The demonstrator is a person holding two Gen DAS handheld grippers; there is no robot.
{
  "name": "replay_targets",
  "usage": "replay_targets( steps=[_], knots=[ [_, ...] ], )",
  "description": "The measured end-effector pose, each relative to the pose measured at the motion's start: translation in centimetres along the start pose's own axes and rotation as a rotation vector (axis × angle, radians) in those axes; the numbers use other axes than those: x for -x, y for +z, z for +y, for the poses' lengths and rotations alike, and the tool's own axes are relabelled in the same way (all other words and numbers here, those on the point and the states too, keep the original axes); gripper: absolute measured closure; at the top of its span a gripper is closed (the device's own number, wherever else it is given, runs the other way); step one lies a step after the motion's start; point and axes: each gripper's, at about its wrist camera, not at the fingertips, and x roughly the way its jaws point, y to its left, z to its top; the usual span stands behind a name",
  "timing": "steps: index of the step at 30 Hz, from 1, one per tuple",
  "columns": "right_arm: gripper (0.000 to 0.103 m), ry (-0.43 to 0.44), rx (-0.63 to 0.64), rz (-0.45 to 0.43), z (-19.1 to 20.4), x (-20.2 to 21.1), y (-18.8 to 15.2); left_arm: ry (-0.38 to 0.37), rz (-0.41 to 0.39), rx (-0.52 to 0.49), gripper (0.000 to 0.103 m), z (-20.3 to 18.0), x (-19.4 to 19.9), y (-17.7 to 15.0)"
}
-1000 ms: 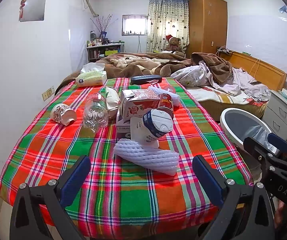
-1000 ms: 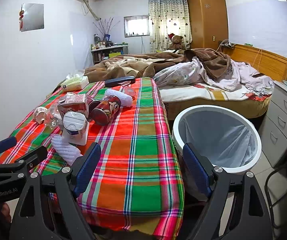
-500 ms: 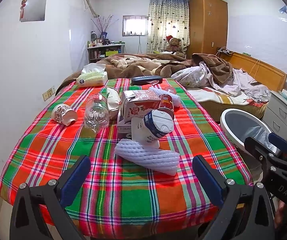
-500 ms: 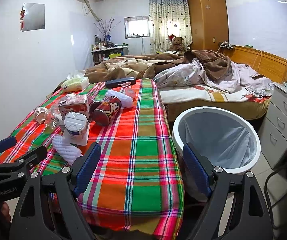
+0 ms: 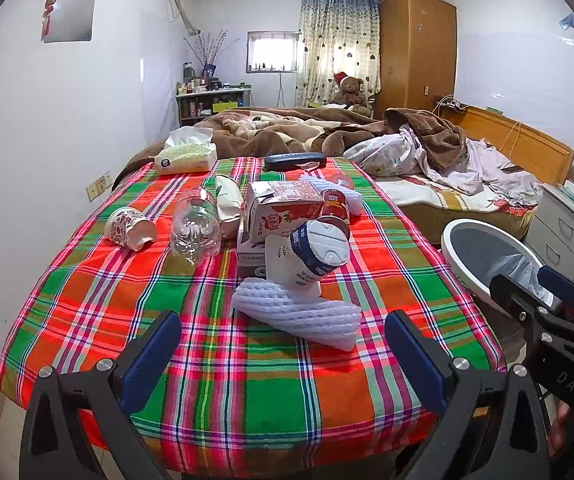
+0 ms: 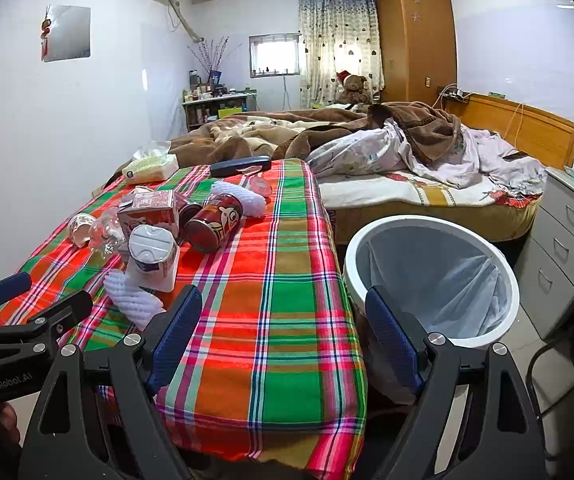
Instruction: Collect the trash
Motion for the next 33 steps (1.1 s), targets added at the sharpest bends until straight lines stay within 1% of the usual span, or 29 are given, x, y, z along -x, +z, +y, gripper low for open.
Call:
replay_targets(
  steps=[33],
  knots=[
    [0.018, -0.008, 0.003, -0.009, -0.08, 0.18, 0.08, 0.002, -0.002, 0.007, 0.000, 0.43, 0.13, -0.06]
  ],
)
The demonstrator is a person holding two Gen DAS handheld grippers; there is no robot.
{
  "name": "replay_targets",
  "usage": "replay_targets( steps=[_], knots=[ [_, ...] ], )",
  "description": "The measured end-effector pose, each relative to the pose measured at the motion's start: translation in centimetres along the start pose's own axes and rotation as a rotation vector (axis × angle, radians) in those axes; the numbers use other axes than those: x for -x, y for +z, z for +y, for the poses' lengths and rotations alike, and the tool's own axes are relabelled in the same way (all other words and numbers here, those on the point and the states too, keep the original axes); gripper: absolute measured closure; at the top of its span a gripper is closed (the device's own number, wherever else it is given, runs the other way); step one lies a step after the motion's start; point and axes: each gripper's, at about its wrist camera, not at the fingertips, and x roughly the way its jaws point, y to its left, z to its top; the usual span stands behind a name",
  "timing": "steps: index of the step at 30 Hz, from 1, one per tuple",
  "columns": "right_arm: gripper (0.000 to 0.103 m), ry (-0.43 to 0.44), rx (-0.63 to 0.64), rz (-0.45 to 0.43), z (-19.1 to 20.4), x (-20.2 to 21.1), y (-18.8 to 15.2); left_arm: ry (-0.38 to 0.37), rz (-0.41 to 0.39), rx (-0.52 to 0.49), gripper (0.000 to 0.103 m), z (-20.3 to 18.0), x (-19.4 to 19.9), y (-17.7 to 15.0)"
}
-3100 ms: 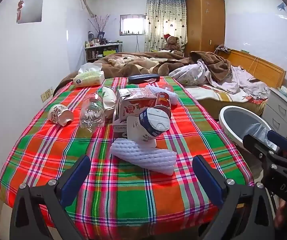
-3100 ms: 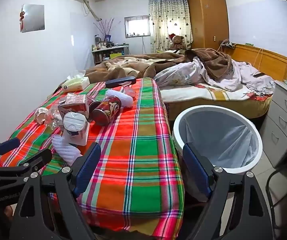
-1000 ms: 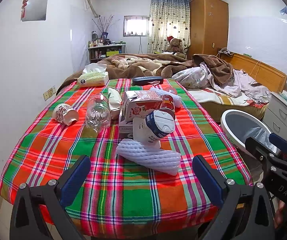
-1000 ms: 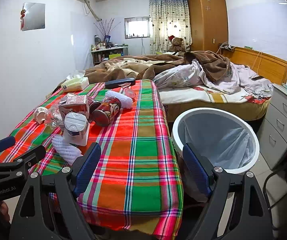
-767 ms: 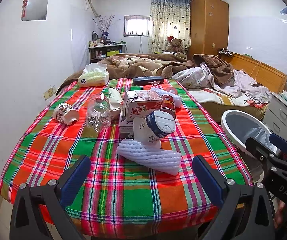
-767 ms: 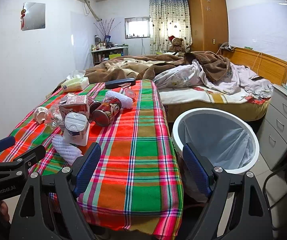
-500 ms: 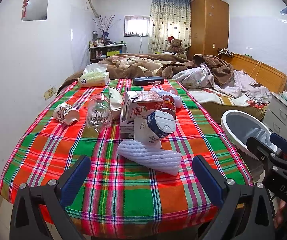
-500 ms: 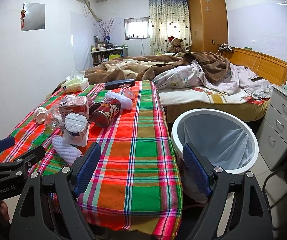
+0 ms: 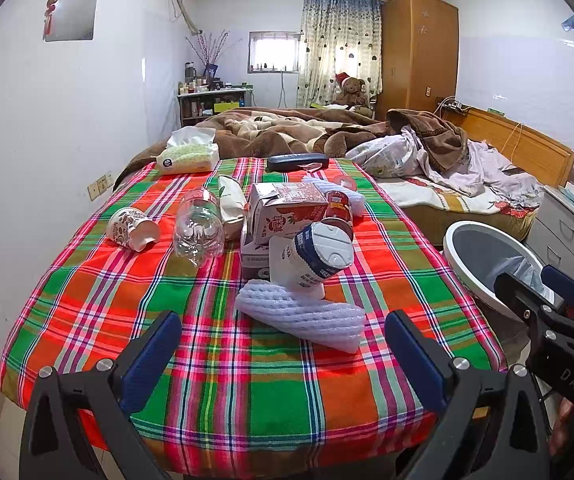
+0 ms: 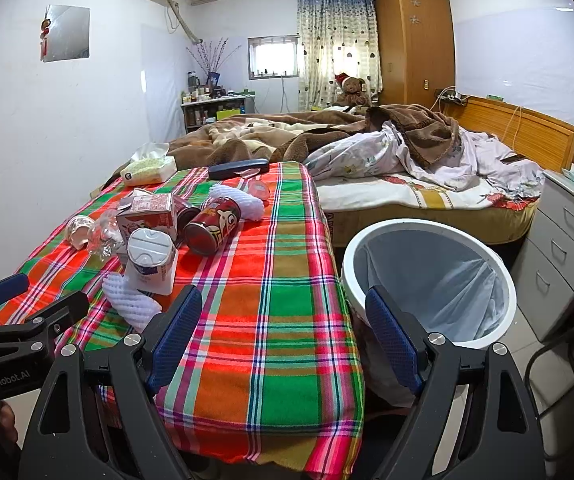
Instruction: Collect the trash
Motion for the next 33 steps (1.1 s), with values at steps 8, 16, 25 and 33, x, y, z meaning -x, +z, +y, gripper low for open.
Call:
replay_targets(
  steps=[8, 16, 25, 33],
  knots=[
    [0.018, 0.005, 0.002, 0.005, 0.1, -1.1, 0.9, -0.064, 0.037, 0.020, 0.000, 1.8, -1.5, 0.8],
    [0.018, 0.028, -0.008, 0.028, 0.8, -5.8, 3.5, 0.000, 0.044, 0.102, 0.000, 8.0, -4.3, 3.1],
    [0.018, 0.068, 0.014, 0.110, 3.5, -11.4, 5.6, 0.070, 0.094, 0.178, 0.001, 15.4, -8.8, 5.8],
    [0.018, 0.110, -0.015, 0.178, 4.9, -15.3, 6.9, 0.069, 0.165, 0.325, 0.006, 21.1, -13.9, 7.4]
  ],
)
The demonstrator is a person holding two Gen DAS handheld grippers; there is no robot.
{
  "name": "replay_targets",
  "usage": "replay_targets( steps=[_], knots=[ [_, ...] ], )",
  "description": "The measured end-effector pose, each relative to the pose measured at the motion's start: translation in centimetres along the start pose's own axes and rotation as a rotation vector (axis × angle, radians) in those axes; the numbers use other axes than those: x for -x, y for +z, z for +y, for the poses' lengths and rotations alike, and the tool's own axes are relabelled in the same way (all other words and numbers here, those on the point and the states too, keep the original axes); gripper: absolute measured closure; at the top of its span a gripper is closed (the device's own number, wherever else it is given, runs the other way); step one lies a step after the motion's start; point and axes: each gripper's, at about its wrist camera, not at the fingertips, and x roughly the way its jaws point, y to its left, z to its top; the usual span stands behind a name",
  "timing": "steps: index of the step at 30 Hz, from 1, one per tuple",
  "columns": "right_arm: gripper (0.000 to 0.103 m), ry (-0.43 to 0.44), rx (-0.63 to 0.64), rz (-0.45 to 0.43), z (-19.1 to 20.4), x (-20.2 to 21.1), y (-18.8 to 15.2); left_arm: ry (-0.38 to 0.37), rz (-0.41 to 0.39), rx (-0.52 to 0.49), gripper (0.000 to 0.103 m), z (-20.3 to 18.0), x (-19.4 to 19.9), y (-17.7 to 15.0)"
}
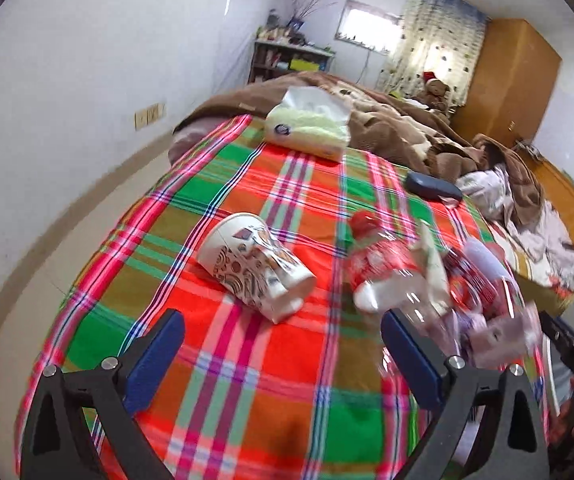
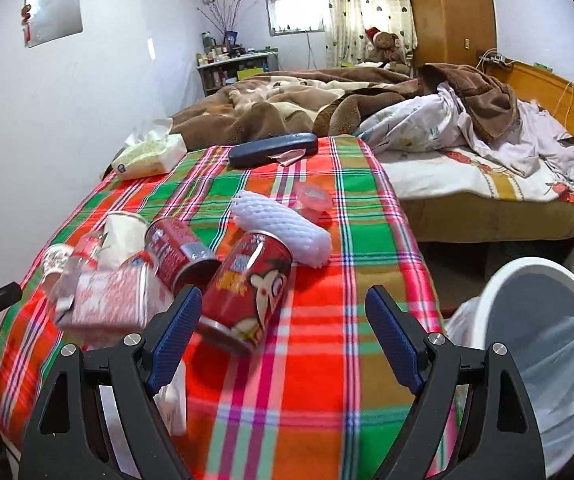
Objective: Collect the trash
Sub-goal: 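Reach the left tool to the patterned paper cup while the right tool reaches the red can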
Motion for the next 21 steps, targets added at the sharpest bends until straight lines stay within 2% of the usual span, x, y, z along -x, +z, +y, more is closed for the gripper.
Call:
replay_targets(
  steps=[4, 13, 17, 19, 21],
  knots=[
    [0.018, 0.035, -0.019, 0.055, 0.2, -1.7, 0.3, 0.018, 0.021, 0.047, 0.013, 1.3, -2.4, 1.8],
    [0.019, 0.071, -0.040, 0.096, 0.7, -3.8, 1.7, 0.027, 0.115, 0.110, 0.013, 2.5, -7.7, 4.1],
    [0.019, 0.090, -0.044, 0.107, 0.9, -4.5, 2.1, 0.043, 0.136, 0.104, 0.014, 2.2, -9.1, 4.4],
    [0.019, 0.102, -0.047, 0.111, 1.0, -4.6, 2.1, 0.053, 0.159, 0.097, 0.018, 2.0, -9.8, 4.4],
    [0.019, 0.107, -0.063, 0.124, 0.7, -4.9, 2.3, 0.073, 0.155, 0.060, 0.018, 1.3, -10.1, 4.3]
  ],
)
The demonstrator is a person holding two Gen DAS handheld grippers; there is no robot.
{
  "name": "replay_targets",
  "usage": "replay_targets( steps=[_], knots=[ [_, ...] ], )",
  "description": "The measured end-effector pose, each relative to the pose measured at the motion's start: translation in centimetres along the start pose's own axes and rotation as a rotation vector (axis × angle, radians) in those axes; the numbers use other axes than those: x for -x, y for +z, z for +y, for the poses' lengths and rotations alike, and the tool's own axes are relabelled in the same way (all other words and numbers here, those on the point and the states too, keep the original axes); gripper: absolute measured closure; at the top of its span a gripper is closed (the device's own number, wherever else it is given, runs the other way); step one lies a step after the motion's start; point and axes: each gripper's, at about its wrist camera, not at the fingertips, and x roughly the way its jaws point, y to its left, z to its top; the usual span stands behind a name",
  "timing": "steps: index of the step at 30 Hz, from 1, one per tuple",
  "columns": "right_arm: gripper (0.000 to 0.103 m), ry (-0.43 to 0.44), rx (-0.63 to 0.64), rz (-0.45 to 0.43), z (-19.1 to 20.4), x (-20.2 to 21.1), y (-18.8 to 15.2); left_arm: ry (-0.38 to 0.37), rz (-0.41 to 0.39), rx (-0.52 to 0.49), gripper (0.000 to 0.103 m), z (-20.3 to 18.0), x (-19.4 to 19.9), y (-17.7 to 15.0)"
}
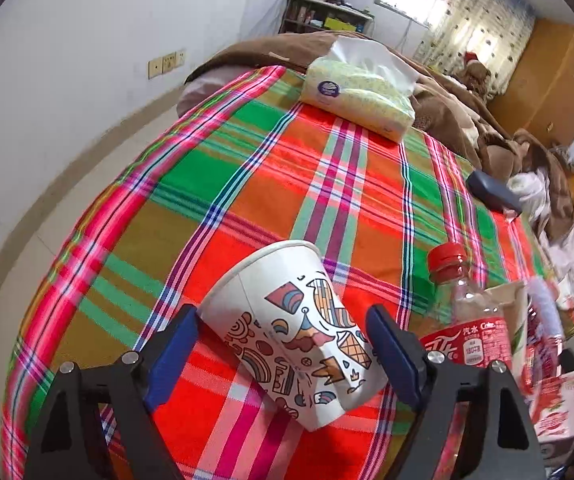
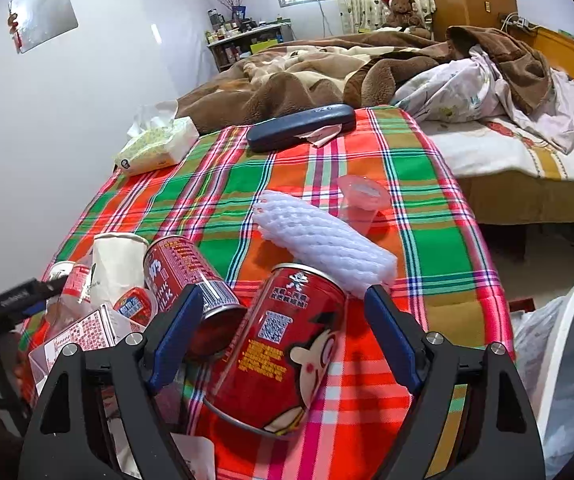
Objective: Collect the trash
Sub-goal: 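Reach the left tool to the patterned paper cup while the right tool reaches the red can, then grasp the paper cup with the left tool while the right tool grasps the red can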
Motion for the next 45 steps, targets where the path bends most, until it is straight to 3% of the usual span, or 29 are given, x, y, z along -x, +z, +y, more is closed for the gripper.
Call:
replay_targets(
  steps=[4, 7, 14, 21, 25, 26, 38, 45],
  knots=[
    [0.020, -0.011, -0.029, 0.010, -0.5, 0.0, -0.3, -0.004, -0.002, -0.024, 0.019, -0.2, -0.1, -0.1],
    [0.027, 0.007, -0.017, 0.019, -0.2, 0.0, -0.3, -0.020, 0.002, -0.031, 0.019, 0.1, 0.0, -0.2],
    [0.027, -0.049, -0.052, 0.039, -1.2, 0.0, -0.2, -0.038, 0.008, -0.048, 0.019, 1.2, 0.4, -0.4],
    [0.028, -0.025, -0.030, 0.075, -0.2, -1.0, -0.1, -0.002, 0.020, -0.071, 0.019, 0.4, -0.1, -0.2],
    [0.029, -0.057, -0.017, 0.116, -0.1, -1.7, -0.3, 0.003, 0.018, -0.072, 0.019, 0.5, -0.1, -0.2],
    [0.039, -0.051, -0.017, 0.115, -0.1, -1.7, -0.4, 0.005, 0.015, -0.071, 0.019, 0.5, -0.1, -0.3],
    [0.043, -0.049, -0.022, 0.063, -0.5, -0.3, -1.0, -0.037, -0.014, -0.060, 0.034, 0.4, 1.0, -0.8],
    [0.044, -0.047, -0.007, 0.032, -0.3, 0.8, -1.0, -0.067, -0.023, -0.070, 0.037, -0.1, 2.1, -1.6]
  ],
)
